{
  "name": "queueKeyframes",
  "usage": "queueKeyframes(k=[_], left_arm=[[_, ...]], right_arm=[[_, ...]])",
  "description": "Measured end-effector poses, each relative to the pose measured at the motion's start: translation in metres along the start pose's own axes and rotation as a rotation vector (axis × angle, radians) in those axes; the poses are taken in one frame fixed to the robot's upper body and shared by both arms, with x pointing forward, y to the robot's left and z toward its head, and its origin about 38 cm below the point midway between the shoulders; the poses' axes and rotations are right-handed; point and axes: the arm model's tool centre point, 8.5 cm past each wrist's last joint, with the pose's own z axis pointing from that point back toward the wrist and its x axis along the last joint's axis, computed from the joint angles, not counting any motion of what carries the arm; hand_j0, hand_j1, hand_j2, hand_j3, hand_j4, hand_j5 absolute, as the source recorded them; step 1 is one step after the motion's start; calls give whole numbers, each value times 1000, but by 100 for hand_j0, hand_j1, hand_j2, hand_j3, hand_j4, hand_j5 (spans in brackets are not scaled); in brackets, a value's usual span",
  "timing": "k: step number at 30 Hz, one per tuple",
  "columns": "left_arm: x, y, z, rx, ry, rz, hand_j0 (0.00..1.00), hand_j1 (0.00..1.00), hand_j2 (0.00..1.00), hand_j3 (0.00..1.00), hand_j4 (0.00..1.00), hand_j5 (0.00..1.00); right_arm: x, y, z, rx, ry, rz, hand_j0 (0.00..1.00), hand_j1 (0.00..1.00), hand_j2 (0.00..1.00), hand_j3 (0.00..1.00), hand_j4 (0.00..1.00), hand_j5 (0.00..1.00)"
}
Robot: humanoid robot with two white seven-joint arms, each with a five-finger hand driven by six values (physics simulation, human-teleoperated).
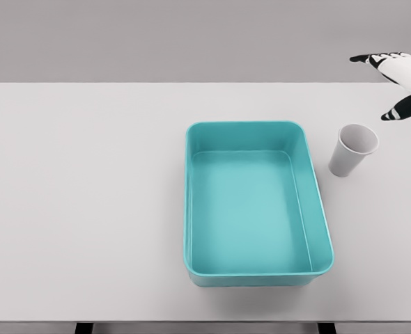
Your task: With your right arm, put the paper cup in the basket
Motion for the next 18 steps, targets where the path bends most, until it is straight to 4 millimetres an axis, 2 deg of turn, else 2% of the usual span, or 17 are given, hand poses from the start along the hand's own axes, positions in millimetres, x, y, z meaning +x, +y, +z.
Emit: queueKeyframes(k=[6,9,11,13,16,18], left_arm=[[0,0,0,0,0,0,100,100,100,100,100,100],[0,0,0,0,0,0,100,100,100,100,100,100],[0,0,0,0,0,0,100,100,100,100,100,100],[0,0,0,0,0,0,100,100,100,100,100,100],[0,0,0,0,0,0,100,100,100,100,100,100],[0,0,0,0,0,0,100,100,100,100,100,100]], right_arm=[[-8,-17,6,-14,10,-33,100,100,100,100,100,100],[-25,-24,12,30,16,-158,100,100,100,100,100,100],[-42,-22,17,103,-23,-265,100,100,100,100,100,100],[-68,-17,22,120,-73,-361,100,100,100,100,100,100],[-112,2,27,34,-193,-540,100,100,100,100,100,100],[-127,10,29,-20,-229,-599,100,100,100,100,100,100]])
